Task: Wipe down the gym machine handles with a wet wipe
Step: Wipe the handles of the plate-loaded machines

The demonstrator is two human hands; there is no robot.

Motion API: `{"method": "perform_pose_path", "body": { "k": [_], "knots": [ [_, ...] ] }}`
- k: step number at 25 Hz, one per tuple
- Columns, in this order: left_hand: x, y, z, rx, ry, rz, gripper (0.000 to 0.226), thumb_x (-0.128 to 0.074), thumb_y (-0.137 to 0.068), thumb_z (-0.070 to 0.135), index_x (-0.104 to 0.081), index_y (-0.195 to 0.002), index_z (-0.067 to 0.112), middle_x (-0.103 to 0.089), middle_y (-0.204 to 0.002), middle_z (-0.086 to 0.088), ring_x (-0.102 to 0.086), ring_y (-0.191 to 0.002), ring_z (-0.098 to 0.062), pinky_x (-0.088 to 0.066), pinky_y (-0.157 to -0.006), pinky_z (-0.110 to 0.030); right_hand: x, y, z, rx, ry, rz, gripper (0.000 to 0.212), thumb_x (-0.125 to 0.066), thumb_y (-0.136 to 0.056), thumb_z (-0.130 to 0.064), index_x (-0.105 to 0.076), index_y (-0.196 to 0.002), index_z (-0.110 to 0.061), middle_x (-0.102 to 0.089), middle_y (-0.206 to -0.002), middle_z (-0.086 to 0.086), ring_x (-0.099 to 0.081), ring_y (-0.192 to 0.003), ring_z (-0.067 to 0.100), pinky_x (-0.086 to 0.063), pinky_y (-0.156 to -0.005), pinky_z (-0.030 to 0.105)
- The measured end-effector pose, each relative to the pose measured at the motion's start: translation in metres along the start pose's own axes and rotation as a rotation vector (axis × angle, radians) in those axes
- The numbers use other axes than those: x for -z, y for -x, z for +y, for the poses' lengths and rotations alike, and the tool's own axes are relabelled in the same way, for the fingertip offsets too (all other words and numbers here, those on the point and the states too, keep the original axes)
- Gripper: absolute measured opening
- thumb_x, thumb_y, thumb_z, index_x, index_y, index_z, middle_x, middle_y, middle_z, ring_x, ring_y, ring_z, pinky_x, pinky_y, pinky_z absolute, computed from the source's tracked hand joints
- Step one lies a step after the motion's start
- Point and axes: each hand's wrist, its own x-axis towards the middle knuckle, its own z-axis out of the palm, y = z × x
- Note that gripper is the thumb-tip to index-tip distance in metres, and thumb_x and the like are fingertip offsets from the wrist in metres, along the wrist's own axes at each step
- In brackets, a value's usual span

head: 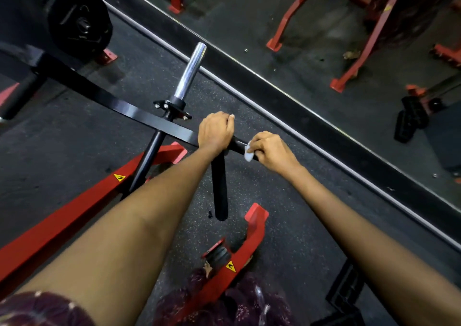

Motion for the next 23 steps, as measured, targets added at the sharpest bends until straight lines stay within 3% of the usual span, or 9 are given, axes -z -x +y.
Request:
{"method": "perform_pose_path", "body": {
  "k": [3, 7, 10, 12, 16, 23],
  "knots": [
    [0.004, -0.002, 0.003, 0.025, 0.011, -0.066, 0.039, -0.037, -0.099, 0.029, -0.065, -0.093, 0.003, -0.065, -0.104, -0.014, -0.057, -0.098, -0.035, -0.039, -0.081, -0.038, -0.008, -0.016, -0.016, -0.128, -0.102, 0.119, 0.026, -0.056, -0.076, 0.005, -0.075, -0.089, -0.007, -0.07, -0.095, 0.01, -0.062, -0.093, 0.028, -0.051, -0.083, 0.039],
    [0.006, -0.004, -0.004, -0.025, 0.077, -0.105, 0.038, -0.039, -0.099, 0.026, -0.065, -0.089, 0.001, -0.065, -0.101, -0.016, -0.058, -0.095, -0.035, -0.038, -0.08, -0.038, -0.019, -0.012, -0.024, -0.064, -0.056, 0.063, 0.017, -0.066, -0.083, -0.015, -0.074, -0.096, -0.008, -0.069, -0.097, 0.009, -0.06, -0.094, 0.028, -0.052, -0.081, 0.039],
    [0.006, -0.003, -0.006, -0.056, 0.1, -0.12, 0.037, -0.04, -0.098, 0.026, -0.065, -0.087, 0.0, -0.065, -0.099, -0.017, -0.058, -0.094, -0.036, -0.038, -0.081, -0.039, -0.001, -0.006, -0.004, -0.003, 0.048, -0.05, 0.016, -0.067, -0.081, -0.009, -0.074, -0.095, -0.007, -0.067, -0.094, 0.01, -0.06, -0.09, 0.029, -0.052, -0.078, 0.04],
    [0.005, -0.002, -0.006, -0.057, 0.097, -0.094, 0.037, -0.04, -0.098, 0.026, -0.065, -0.087, 0.0, -0.065, -0.099, -0.017, -0.057, -0.093, -0.037, -0.038, -0.08, -0.039, 0.005, -0.011, -0.001, -0.067, 0.057, -0.113, 0.017, -0.066, -0.082, -0.011, -0.074, -0.097, -0.009, -0.066, -0.097, 0.009, -0.061, -0.092, 0.028, -0.051, -0.08, 0.039],
    [0.005, 0.001, -0.005, -0.049, 0.09, -0.052, 0.04, -0.04, -0.098, 0.025, -0.064, -0.082, -0.002, -0.066, -0.094, -0.021, -0.058, -0.089, -0.039, -0.037, -0.075, -0.041, -0.012, -0.015, -0.03, -0.023, 0.023, 0.015, 0.015, -0.061, -0.086, -0.012, -0.074, -0.094, -0.009, -0.062, -0.094, 0.013, -0.057, -0.092, 0.031, -0.051, -0.075, 0.038],
    [0.005, 0.004, -0.005, -0.059, 0.1, -0.005, 0.04, -0.041, -0.097, 0.024, -0.062, -0.074, 0.0, -0.064, -0.085, -0.019, -0.057, -0.082, -0.036, -0.037, -0.073, -0.038, -0.001, 0.023, 0.003, -0.006, 0.173, -0.084, 0.021, -0.061, -0.078, 0.002, -0.073, -0.091, -0.009, -0.057, -0.094, 0.01, -0.058, -0.086, 0.03, -0.051, -0.069, 0.04]
  ]
}}
